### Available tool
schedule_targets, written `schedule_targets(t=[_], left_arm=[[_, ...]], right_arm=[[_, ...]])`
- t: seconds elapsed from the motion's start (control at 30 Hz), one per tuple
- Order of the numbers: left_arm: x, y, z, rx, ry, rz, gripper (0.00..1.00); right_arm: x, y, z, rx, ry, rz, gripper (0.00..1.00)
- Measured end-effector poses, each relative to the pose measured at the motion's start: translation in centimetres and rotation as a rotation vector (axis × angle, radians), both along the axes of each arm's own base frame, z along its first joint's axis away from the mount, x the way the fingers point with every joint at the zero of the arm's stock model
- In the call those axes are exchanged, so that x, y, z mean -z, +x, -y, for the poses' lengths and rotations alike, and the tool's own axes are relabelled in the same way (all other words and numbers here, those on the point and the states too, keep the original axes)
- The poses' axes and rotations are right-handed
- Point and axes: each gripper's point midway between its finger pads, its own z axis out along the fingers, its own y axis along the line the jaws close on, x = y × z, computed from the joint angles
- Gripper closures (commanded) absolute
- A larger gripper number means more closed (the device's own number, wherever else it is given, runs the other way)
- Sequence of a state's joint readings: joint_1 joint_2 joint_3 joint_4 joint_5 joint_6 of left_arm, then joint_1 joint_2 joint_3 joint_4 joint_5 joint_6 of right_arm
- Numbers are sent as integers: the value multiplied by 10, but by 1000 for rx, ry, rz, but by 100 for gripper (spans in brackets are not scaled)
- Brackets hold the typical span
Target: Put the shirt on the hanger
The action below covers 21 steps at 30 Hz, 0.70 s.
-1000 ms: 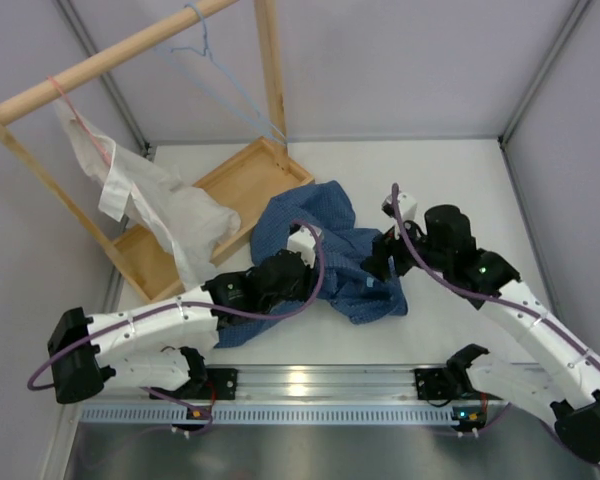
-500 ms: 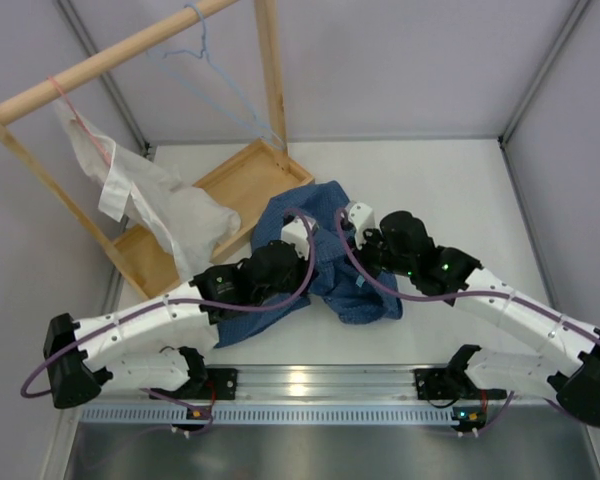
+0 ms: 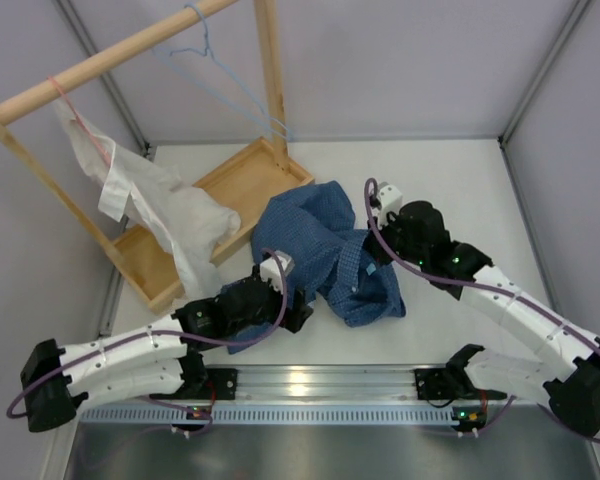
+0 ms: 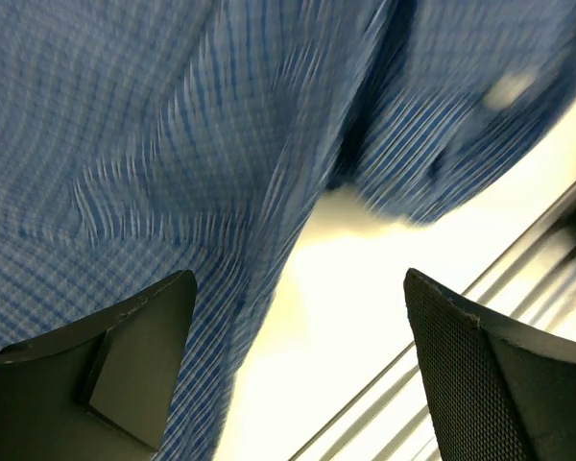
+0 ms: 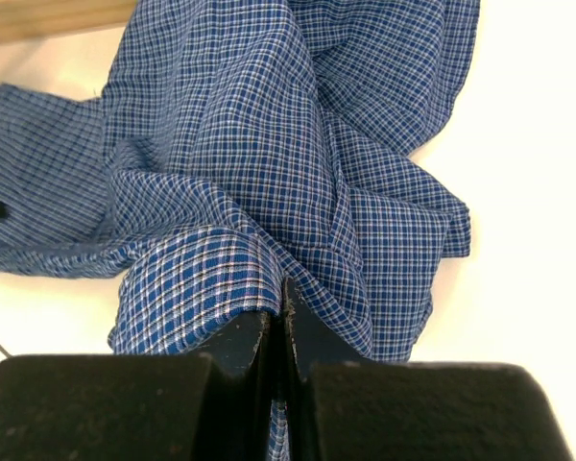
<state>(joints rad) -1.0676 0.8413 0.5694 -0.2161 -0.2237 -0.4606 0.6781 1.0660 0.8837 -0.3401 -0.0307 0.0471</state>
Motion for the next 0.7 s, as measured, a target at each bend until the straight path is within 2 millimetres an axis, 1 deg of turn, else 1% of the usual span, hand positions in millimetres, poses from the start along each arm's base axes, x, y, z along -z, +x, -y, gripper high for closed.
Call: schedule_targets(t=[0.03,0.1,0.13,0.17,0.23,0.3,0.33,0.37,0.43,0.5,0.53,0.57,0.67,0.7], left_arm=[[19,-3,-4,8,28,-12,9],[48,-7,-12,15,83,-31,9],[59,-8,-16,11,103,-33,9],[66,-7,-18,9,118,-32,9],[71,-1,-18,-8,135,-14,11],[72,9,-15,-44,147,5,38],[73,14,-13,-65,159,9,57],[75,20,-12,-88,183,13,100],[75,32,-12,-142,229,24,100],[67,48,-17,-250,275,42,100],[56,58,-21,-322,285,57,100],[41,68,-25,-396,276,76,100],[-11,102,-46,-623,220,122,100],[-34,118,-53,-692,167,133,100]], right_arm=[[0,1,1,5,21,-18,100],[0,1,1,2,56,-52,100],[1,-1,0,-7,70,-66,100],[1,-3,-3,-24,83,-81,100],[1,-9,-8,-55,103,-104,100],[0,-14,-13,-87,121,-118,100],[-1,-16,-14,-99,127,-124,100],[-1,-18,-16,-110,132,-128,100],[-3,-22,-17,-128,140,-133,100],[-7,-27,-15,-140,145,-130,100],[-10,-30,-14,-149,148,-123,100],[-14,-34,-13,-162,152,-117,100],[-25,-53,-10,-227,162,-101,100],[-28,-58,-9,-245,167,-98,100]])
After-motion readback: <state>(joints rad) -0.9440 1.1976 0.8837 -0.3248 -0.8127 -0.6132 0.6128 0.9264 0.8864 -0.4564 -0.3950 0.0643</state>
